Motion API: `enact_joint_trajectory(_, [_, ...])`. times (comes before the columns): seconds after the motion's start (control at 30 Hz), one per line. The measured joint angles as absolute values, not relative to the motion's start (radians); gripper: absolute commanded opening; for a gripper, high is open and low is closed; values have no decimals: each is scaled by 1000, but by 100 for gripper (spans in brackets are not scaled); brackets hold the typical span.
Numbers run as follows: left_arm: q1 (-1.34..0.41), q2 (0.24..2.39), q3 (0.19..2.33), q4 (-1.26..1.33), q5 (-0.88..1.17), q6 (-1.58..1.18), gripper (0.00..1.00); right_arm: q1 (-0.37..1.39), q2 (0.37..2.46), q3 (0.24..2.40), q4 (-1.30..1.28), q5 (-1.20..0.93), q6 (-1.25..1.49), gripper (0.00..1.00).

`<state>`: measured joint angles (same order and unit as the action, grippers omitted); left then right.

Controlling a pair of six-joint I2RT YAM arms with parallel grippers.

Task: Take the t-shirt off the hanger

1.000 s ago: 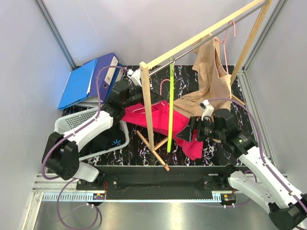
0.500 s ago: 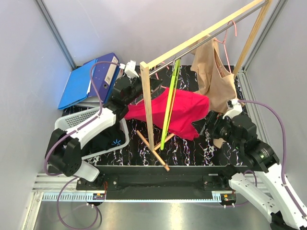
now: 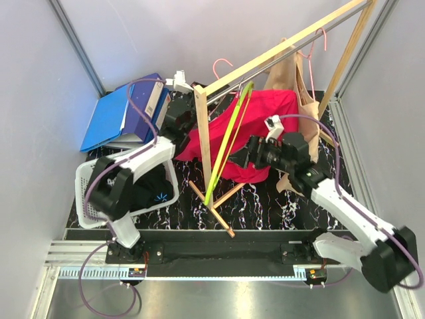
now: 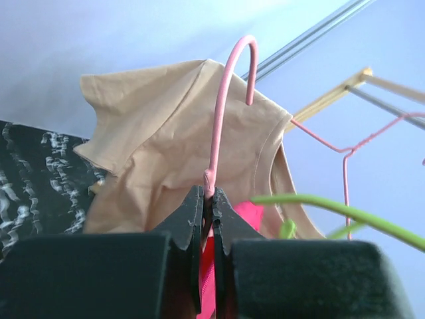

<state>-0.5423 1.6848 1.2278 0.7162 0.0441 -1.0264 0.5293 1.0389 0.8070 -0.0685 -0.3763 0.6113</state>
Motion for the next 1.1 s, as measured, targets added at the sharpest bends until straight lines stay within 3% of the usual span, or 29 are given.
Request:
enact_joint_trajectory(0.17, [-542,1818,1297,805,35,-1124,0,529,1195,807,162,-425,570,100])
enact_joint_trajectory(0.7, [-542,1863,1336,1021,-53,-1279,0,636,1599,770,702,-456,407,100])
enact_joint_trajectory(0.93, [-542,1866,1333,1034,-76,-1285,0,678,1686,772,849,-415,402,100])
enact_joint_trajectory(1.07, [-545,1866,1325,1046,-94,-1285,0,709,1713,793,870,-346,409,94])
enact_joint_trajectory(1.1, [-545,1866,1319,1053,-102,-1286,0,717,1721,804,870,-329,411,88])
